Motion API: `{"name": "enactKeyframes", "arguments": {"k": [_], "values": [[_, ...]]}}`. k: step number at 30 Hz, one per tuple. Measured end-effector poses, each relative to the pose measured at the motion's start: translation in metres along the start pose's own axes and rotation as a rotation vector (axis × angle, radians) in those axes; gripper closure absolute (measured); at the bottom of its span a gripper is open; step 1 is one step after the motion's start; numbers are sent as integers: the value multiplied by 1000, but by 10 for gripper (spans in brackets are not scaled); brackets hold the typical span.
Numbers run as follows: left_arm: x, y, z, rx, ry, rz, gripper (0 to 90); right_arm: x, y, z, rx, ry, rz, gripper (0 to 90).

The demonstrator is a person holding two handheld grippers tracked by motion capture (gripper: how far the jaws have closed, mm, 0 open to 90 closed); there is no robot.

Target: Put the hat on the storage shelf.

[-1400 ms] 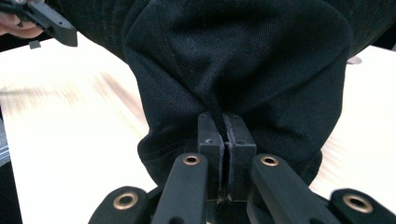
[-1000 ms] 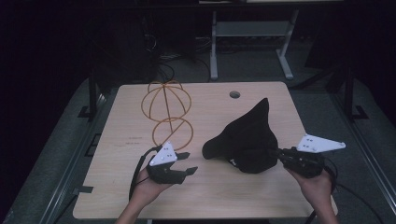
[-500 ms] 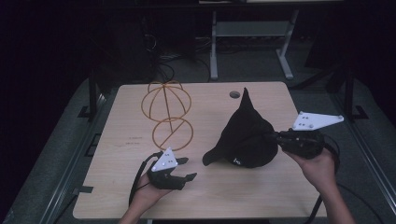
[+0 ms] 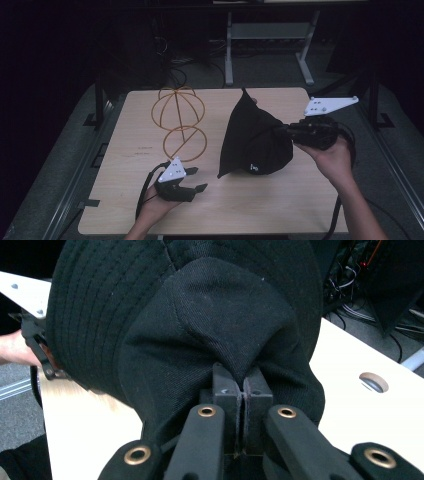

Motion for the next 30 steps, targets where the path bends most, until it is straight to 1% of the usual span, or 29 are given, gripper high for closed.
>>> {"name": "enactKeyframes", "arguments": {"k": [1, 3, 5, 8, 9, 10, 12, 13, 15, 16, 18, 20, 22, 23, 24, 25, 27, 28, 30], "values": [[0, -1, 0, 5, -4, -4, 366, 0, 3, 1, -3, 1, 2, 879], [1, -1, 0, 7, 8, 5, 360, 1, 9, 2, -6, 5, 2, 879], [1, -2, 0, 4, 3, -1, 359, 0, 15, 3, -5, 5, 3, 880], [1, -3, 1, 11, 8, 9, 359, -1, 27, 5, -16, 12, 9, 879], [1, -3, 1, 11, 9, 11, 359, -1, 27, 5, -16, 12, 9, 879], [1, -3, 2, 14, 10, 23, 357, -2, 33, 6, -22, 13, 10, 879], [0, -3, 2, 18, 9, 22, 356, -2, 36, 6, -20, 13, 10, 879], [0, -3, 2, 17, 3, 18, 355, -2, 42, 7, -25, 13, 5, 879], [-1, -3, 2, 16, 2, 20, 355, -2, 45, 7, -24, 11, 3, 879], [-1, -3, 3, 13, -3, 16, 355, -2, 49, 8, -24, 9, 1, 879], [-2, -2, 3, 1, -28, 5, 346, -2, 55, 9, -23, 9, -3, 879], [-4, -1, 4, -4, -36, -1, 345, -2, 62, 10, -21, 7, -10, 879], [-5, -1, 5, 1, -37, 5, 342, -2, 71, 13, -22, 6, -11, 879], [-6, -1, 5, 9, -39, 7, 342, -2, 71, 13, -22, 6, -11, 879], [-6, -2, 7, 14, -38, 21, 342, -2, 77, 15, -23, 8, -14, 879], [-6, -2, 7, 14, -38, 21, 341, -2, 77, 15, -23, 8, -14, 879], [-8, -2, 9, 22, -43, 20, 340, -1, 85, 18, -30, 14, -16, 879], [-8, -2, 9, 24, -42, 28, 340, -1, 85, 18, -30, 14, -16, 879], [-9, -2, 9, 17, -42, 28, 340, 0, 90, 20, -30, 17, -19, 879]]}}
Point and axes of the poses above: each handheld gripper's, and its own axes: z roughly forward along the jaws, y roughly out of its top, x roughly to its left, the point moved 4 cm from there along z, roughly forward along the jaws, and after that the axes turned 1 degree about x, right-handed, at the moved point
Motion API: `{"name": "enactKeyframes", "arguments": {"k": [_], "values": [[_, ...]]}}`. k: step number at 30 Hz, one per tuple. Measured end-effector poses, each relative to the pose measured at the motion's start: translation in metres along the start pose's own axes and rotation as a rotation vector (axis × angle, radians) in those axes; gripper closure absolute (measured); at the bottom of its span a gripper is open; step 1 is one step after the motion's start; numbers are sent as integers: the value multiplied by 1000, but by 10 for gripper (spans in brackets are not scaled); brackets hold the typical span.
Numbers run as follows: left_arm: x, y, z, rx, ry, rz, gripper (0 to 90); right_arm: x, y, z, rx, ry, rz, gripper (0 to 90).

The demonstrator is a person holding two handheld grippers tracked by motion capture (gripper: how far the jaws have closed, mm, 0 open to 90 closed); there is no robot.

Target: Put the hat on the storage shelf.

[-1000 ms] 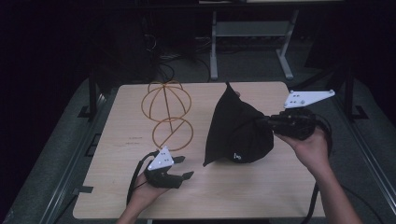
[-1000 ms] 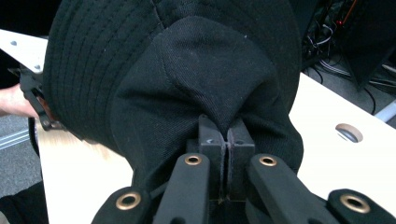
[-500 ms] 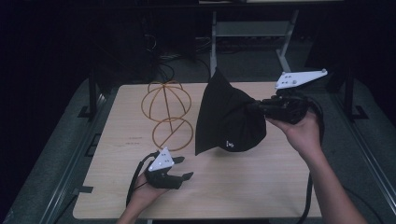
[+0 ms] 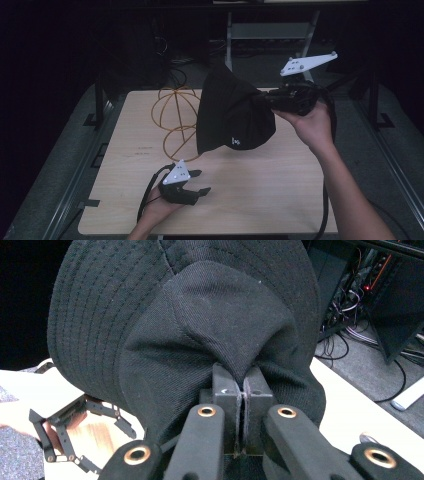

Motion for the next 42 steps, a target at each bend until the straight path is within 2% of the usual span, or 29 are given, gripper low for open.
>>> {"name": "enactKeyframes", "arguments": {"k": [9, 20, 26, 29, 35, 39, 42], "values": [[0, 0, 0, -1, -4, 2, 333, 5, 25, 11, -4, 12, -21, 879], [1, 0, 0, 3, -6, 1, 327, 8, 52, 32, -17, 38, -22, 878], [1, 0, 1, -17, -3, -4, 327, 14, 71, 47, -14, 55, -50, 878], [2, 0, 1, 2, 7, 15, 324, 16, 78, 51, -9, 48, -60, 878], [3, 1, 1, -6, 4, 9, 322, 18, 95, 62, -9, 48, -64, 878], [4, 0, 3, 8, 0, 11, 320, 19, 103, 68, -24, 48, -71, 877], [4, 0, 3, 2, -3, 6, 320, 18, 112, 79, -20, 50, -70, 877]]}}
Point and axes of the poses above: each handheld gripper's, and its own axes: z roughly forward along the jaws, y roughly out of its top, x roughly to its left, the point moved 4 cm from there along z, roughly forward along the jaws, and after that the axes turned 1 degree about x, right-handed, at the moved point
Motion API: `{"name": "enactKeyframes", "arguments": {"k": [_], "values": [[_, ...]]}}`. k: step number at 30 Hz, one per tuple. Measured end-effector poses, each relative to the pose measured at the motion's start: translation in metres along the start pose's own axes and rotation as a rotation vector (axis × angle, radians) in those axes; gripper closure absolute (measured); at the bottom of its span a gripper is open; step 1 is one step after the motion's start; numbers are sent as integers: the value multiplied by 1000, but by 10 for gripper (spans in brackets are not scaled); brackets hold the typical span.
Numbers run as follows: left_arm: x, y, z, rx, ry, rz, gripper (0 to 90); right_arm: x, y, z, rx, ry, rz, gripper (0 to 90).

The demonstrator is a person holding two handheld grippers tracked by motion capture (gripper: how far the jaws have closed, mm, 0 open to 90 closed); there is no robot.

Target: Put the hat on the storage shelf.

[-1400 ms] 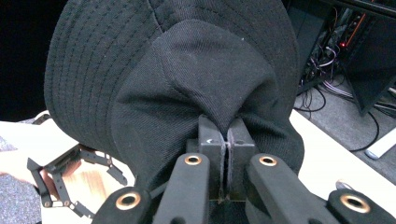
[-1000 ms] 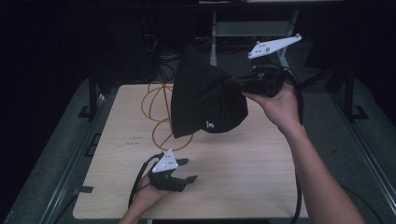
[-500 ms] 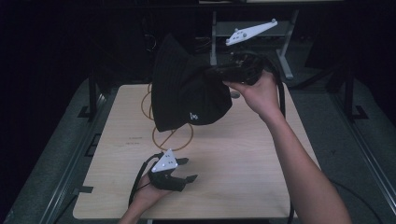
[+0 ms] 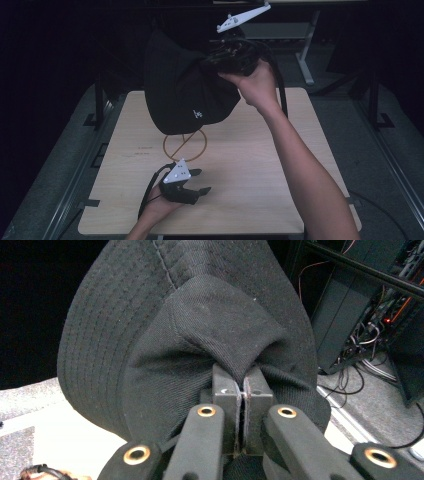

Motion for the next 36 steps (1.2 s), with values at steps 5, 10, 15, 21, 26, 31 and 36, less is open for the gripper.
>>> {"name": "enactKeyframes", "arguments": {"k": [5, 10, 15, 21, 26, 31, 36], "values": [[1, 0, 1, -3, 2, 0, 320, -3, 6, 13, 9, 6, 10, 878], [0, 1, 2, 4, -7, 14, 320, -4, 14, 38, 26, 12, 20, 878], [-1, 0, 5, 21, -4, 34, 320, 0, 22, 63, 37, -3, -10, 877], [-2, 0, 8, 23, -11, 40, 320, 6, 28, 93, 66, 3, -21, 872], [-4, -1, 11, 46, -19, 58, 320, 14, 35, 122, 142, -6, -48, 865], [-8, 0, 14, 50, -28, 83, 320, 14, 29, 143, 226, -51, -76, 760], [-12, -1, 16, 67, -37, 88, 320, 13, 19, 150, 240, -6, -34, 624]]}}
Point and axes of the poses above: each handheld gripper's, and its own axes: z roughly forward along the jaws, y roughly out of its top, x roughly to its left, the point moved 4 cm from there along z, roughly forward along the jaws, and after that the axes turned 1 degree about x, right-handed, at the moved point
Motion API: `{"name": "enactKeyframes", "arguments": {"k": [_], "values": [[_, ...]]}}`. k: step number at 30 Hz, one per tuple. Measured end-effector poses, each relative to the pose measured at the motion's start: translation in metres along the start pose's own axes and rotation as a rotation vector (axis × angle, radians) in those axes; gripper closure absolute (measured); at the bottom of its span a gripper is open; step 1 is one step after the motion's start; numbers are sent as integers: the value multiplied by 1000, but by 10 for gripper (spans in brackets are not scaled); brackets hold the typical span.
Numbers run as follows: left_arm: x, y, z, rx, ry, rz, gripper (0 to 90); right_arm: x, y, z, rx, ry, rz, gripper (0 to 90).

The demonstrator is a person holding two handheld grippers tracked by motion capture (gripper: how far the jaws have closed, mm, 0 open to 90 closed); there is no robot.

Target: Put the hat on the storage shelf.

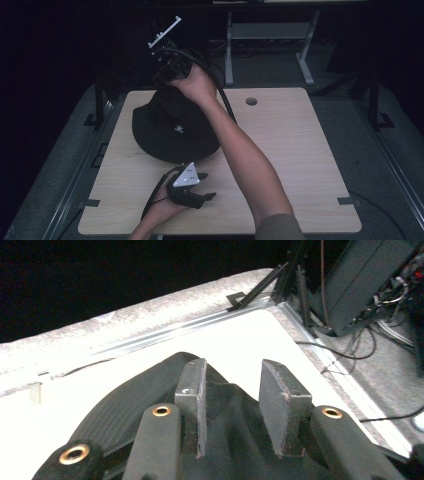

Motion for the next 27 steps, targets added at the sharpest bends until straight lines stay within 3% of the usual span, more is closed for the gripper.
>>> {"name": "enactKeyframes", "arguments": {"k": [4, 20, 27], "values": [[1, 0, 0, 0, 0, -6, 320, -4, -11, -5, -15, 45, 52, 582], [4, -1, -3, -13, 1, -30, 314, -15, -38, -18, -68, 121, 106, 496], [5, 0, -5, -19, 2, -31, 301, -20, -56, -32, -96, 123, 113, 454]]}}
Point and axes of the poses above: each handheld gripper's, and its own axes: z roughly forward along the jaws, y roughly out of its top, x roughly to its left, the point moved 4 cm from there along z, roughly forward along the jaws, and after that the axes turned 1 degree about x, right-handed, at the moved point
